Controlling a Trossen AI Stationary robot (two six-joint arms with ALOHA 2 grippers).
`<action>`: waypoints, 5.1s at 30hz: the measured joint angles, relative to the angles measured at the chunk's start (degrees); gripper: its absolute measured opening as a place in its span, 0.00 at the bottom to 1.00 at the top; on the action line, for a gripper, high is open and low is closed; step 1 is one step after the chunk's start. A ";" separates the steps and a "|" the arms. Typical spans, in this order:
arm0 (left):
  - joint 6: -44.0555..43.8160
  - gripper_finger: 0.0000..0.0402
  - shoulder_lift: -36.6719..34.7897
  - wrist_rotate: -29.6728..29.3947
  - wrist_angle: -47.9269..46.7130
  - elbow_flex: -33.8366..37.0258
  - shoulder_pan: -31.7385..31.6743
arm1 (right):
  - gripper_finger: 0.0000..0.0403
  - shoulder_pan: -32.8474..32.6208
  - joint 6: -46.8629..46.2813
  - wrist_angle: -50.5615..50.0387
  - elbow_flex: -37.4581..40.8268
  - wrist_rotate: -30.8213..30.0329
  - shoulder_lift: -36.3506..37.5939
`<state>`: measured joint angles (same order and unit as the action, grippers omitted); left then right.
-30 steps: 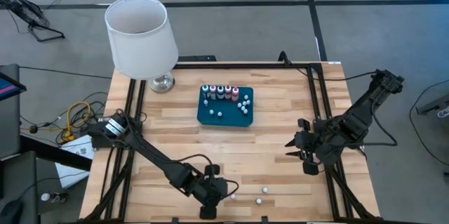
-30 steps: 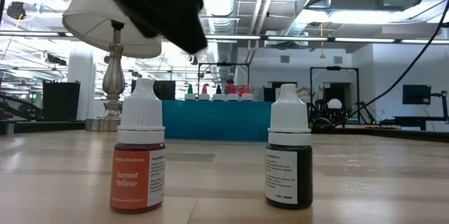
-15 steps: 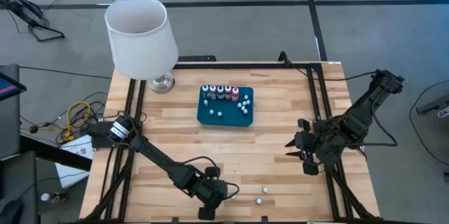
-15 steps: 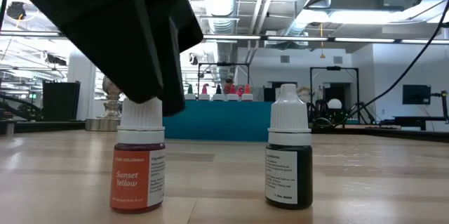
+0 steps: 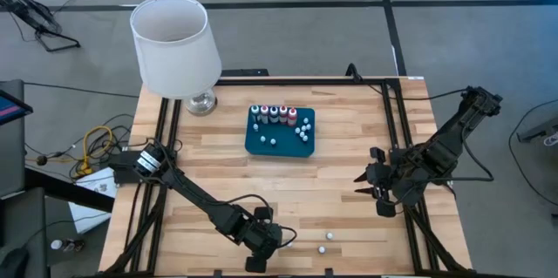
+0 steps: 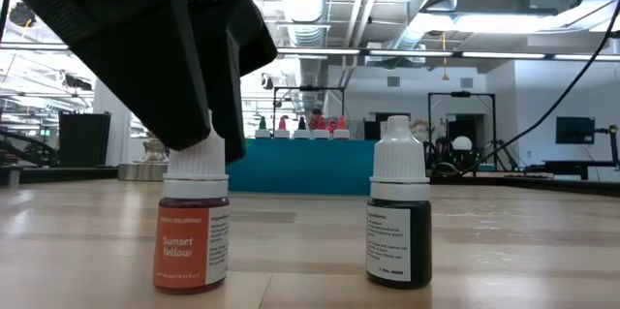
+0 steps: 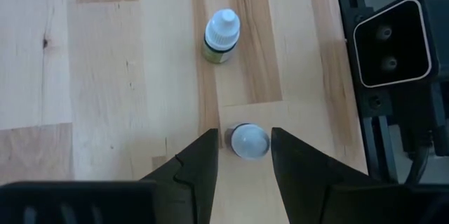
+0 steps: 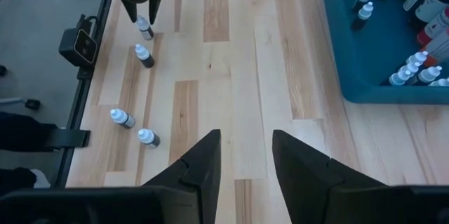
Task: Pick & Place food coloring
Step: Put the small orange food coloring bottle into the bin
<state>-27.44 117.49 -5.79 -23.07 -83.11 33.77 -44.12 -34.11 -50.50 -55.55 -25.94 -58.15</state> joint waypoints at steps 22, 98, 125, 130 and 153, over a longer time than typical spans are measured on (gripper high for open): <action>-1.15 0.21 1.68 0.94 1.14 0.04 -0.05 | 0.29 0.46 0.00 -0.02 0.00 -1.35 0.00; -3.79 0.20 -17.99 -9.69 -21.31 10.80 -41.51 | 0.29 9.40 -0.42 2.16 -0.04 -4.15 0.00; -4.79 0.20 -17.99 -14.15 -14.35 15.91 -40.88 | 0.29 9.40 -3.05 2.82 -0.04 -4.07 -0.01; -4.77 0.20 -17.99 -14.13 -14.45 15.91 -40.88 | 0.29 9.40 -3.43 2.82 -0.04 -4.08 -0.02; -6.80 0.20 -18.66 -10.92 -7.21 22.38 -40.47 | 0.29 9.40 -3.39 2.82 -0.04 -4.08 0.00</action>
<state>-34.24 98.83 -16.71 -30.28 -60.73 -6.70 -34.72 -37.50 -47.68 -55.59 -30.02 -58.15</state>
